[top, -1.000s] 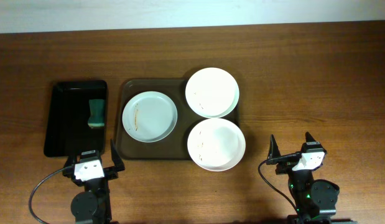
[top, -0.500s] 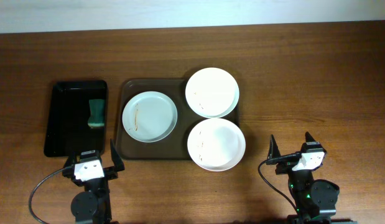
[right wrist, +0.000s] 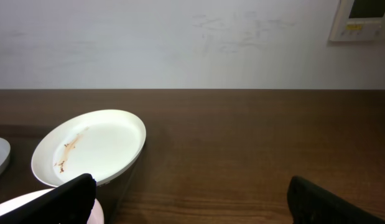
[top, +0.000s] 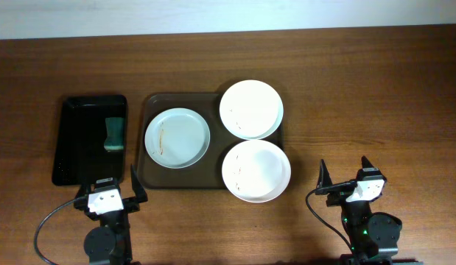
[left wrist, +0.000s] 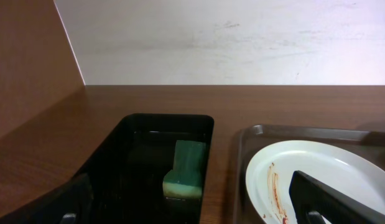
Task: Clean dirty plates on tray and stack at the side
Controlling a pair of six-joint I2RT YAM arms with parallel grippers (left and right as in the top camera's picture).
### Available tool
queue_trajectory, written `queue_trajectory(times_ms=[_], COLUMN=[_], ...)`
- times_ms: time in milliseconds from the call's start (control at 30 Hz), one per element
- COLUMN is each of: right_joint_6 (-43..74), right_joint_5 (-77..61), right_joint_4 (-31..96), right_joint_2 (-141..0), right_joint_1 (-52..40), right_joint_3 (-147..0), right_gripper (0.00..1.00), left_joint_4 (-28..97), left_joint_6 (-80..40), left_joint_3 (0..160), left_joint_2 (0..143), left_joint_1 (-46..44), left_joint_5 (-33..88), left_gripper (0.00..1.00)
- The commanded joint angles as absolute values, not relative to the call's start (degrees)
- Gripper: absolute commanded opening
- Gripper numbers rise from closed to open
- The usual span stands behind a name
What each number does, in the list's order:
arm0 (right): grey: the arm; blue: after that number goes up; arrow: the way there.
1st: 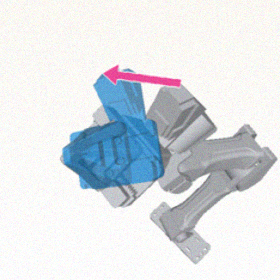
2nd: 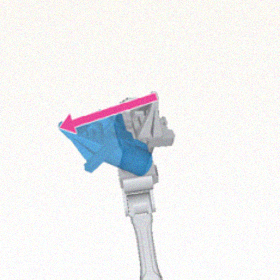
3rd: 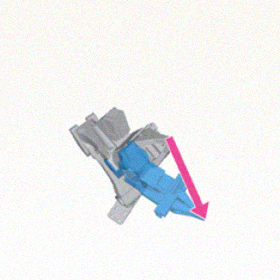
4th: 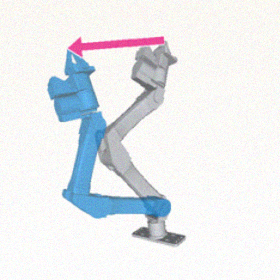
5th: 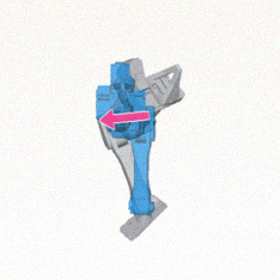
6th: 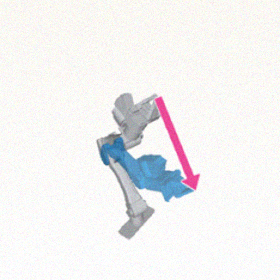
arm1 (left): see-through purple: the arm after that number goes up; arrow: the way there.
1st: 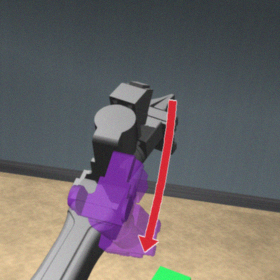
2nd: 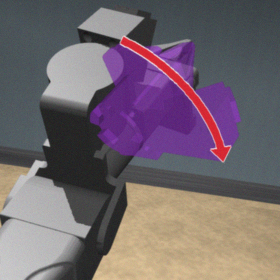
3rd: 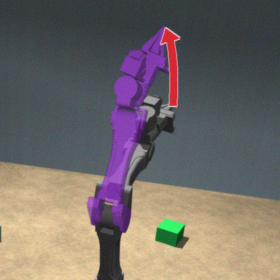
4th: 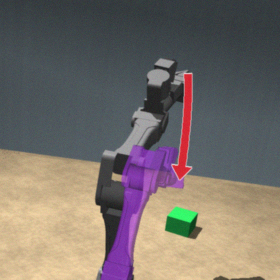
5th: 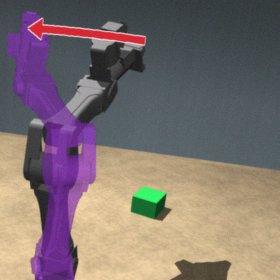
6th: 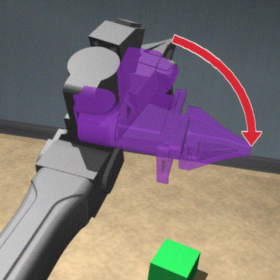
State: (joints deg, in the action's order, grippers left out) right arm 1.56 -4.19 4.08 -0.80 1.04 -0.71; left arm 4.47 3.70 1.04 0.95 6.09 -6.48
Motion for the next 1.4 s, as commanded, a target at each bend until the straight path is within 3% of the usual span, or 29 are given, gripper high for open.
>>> queue_trajectory(times_ms=[0,767,967,1167,1367], right_joint_6=[2.2,2.1,1.7,0.2,0.2], right_joint_5=[-5.0,-2.6,-2.9,-3.5,-3.5], right_joint_4=[4.1,-1.1,-0.9,5.7,9.5], right_joint_2=[-0.4,-0.4,-0.4,-4.5,-20.3], right_joint_1=[0.8,0.8,0.8,0.8,0.8], right_joint_3=[-0.3,-0.3,-5.3,-16.3,-29.4], right_gripper=[0.98,0.98,0.98,0.98,0.98], left_joint_4=[4.1,3.3,-3.6,6.9,19.4], left_joint_6=[4.8,4.8,4.8,4.9,6.4], left_joint_3=[0.5,0.5,1.8,17.5,41.1], left_joint_2=[0.6,0.6,0.7,9.9,32.3], left_joint_1=[6.3,6.3,6.3,6.3,6.3], left_joint_5=[-7.3,-7.3,2.0,3.7,3.9], left_gripper=[0.99,0.99,0.99,0.99,0.99])
